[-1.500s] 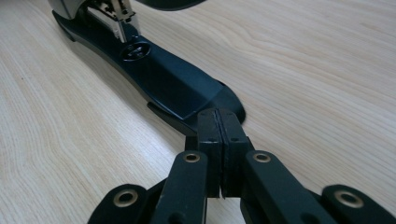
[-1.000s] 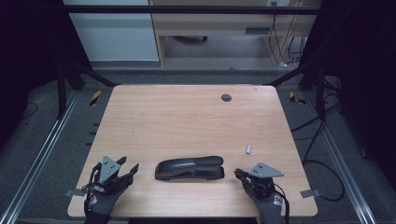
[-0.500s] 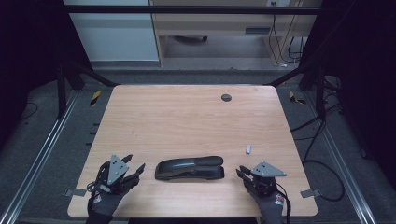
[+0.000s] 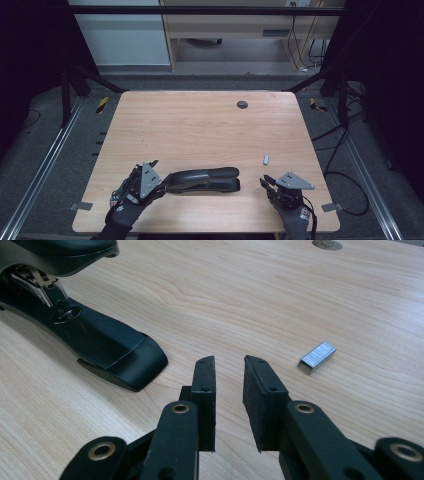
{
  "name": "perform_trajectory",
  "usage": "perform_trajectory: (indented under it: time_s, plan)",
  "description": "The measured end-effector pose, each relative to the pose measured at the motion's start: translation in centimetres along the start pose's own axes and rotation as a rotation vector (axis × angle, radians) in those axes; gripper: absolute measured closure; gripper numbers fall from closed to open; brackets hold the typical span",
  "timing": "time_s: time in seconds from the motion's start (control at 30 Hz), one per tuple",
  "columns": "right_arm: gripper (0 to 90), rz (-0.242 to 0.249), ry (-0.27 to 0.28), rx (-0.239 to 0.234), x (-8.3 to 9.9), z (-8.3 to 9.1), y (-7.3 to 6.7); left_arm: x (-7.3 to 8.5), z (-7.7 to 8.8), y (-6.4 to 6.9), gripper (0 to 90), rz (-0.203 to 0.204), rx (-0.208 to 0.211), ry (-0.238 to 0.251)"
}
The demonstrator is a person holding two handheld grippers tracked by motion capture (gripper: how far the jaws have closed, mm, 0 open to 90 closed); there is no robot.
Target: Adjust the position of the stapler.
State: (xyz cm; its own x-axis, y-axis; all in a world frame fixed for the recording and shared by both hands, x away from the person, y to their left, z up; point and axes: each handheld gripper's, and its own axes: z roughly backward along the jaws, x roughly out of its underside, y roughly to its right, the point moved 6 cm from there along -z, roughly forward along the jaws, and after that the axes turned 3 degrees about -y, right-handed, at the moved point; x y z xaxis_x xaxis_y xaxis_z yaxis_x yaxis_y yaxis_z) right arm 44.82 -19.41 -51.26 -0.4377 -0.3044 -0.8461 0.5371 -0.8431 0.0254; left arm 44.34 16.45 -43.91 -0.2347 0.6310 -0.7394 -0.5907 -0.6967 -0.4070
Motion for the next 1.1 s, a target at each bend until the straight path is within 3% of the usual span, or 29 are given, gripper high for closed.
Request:
perform_trajectory:
  time_s: [0.27,0.77,1.1]
  plan:
    - [75.4,-0.007,0.004,0.012,0.1,0.2,0.3,-2.3,-0.2,1.7,39.6,-0.117,-0.023,-0.009]
    - [74.9,-0.009,0.007,0.024,0.3,0.2,0.6,-3.8,-0.4,4.3,38.3,-0.214,-0.066,0.014]
    - [74.9,-0.012,0.008,0.029,0.3,0.3,0.6,-4.4,-0.7,6.5,38.2,-0.271,-0.058,0.033]
